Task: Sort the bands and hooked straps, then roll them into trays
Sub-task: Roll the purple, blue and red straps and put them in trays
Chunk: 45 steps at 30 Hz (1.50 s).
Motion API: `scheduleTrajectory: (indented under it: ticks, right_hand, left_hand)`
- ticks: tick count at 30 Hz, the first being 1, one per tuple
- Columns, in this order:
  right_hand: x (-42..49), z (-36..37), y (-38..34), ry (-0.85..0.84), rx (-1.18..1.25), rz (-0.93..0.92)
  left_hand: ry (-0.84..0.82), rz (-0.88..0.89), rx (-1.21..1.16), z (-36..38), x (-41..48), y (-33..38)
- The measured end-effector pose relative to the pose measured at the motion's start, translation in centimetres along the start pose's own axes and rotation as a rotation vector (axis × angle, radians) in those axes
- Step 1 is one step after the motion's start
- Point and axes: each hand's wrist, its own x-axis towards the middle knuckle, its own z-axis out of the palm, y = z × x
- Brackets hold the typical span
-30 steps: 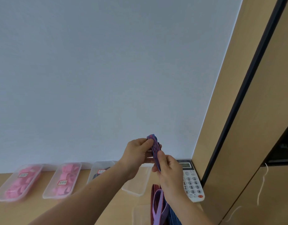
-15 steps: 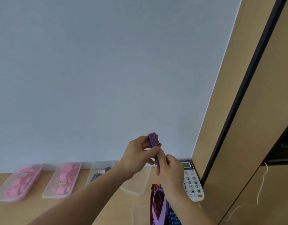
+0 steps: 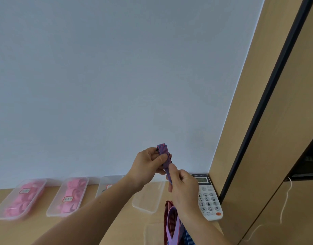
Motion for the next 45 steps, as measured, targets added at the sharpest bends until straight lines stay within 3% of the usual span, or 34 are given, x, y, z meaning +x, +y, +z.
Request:
scheduleTrajectory:
  ticks: [6,12,23,31,36,40,45]
  right_hand:
    - [-0.2,0.4,-0.1,-0.011,0.01,0.02]
    - [0.3,0.2,-0.1,-0.026,-0.04,-0.006]
    - [0.0,-0.1,0.2,0.053,-0.126,-0.038]
    - [-0.4,-0.2,-0.6,-0.07,0.048,0.042]
    - [-0.1,-1.1,-1.8,-0.143,0.208,0.182]
    - [0.0,-1.7,-2.9,-0.203,0.304,0.216]
    - [-0.2,-1.8,-3.3,-0.241,0.292,0.241]
  left_hand:
    - [0.003,-0.046,-0.198,-0.1,0.0,-0.3]
    - [-0.019,-0.043,-0.232,0.0,-0.3,-0.8]
    - [-0.006,0.002,-0.045,0.9,-0.6,-2.0]
    - [0.056,0.035,-0.01,0.1,0.1,-0.5]
    - [0.026,0.271,0.319,-0.3,-0.9,-1.1]
    - [0.117,0.528,0.669,0.0,-1.7,-1.7]
    - [0.162,0.807,0.866,-0.3,-2.2,-1.5]
